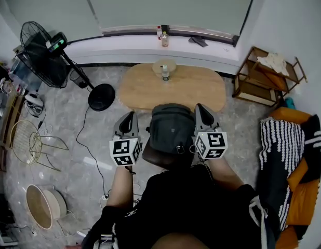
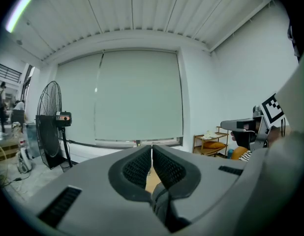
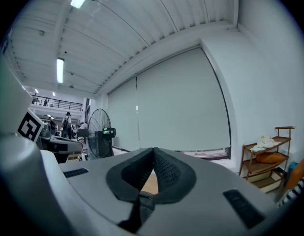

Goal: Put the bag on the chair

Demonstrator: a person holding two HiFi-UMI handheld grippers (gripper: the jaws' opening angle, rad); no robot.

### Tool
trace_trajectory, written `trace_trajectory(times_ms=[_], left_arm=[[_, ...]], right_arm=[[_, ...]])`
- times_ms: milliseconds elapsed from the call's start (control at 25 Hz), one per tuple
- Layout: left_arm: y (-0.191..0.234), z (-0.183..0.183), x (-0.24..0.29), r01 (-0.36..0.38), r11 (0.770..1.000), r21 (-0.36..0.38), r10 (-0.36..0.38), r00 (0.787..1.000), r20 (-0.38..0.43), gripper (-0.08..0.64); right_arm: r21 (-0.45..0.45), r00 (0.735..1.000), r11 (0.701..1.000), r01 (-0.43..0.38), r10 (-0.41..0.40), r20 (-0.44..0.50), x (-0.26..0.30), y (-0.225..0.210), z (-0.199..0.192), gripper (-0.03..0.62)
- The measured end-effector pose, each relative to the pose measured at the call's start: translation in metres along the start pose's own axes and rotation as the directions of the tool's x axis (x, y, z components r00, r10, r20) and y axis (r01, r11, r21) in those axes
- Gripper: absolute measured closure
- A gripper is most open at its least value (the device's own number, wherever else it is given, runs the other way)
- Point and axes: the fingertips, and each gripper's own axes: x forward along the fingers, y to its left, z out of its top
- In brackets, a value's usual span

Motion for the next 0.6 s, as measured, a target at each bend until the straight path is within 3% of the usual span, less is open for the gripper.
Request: trace_trajectory(times_ms=[600], left_arm=[[0.007,-0.012,0.007,-0.015,0.999,0.030,0.017,0.999,-0.044,0.534]], right_arm=[[0.009,0.999,1.000,0.027,-0.027,-0.017,0.007,-0.006,-0.008,0.578]])
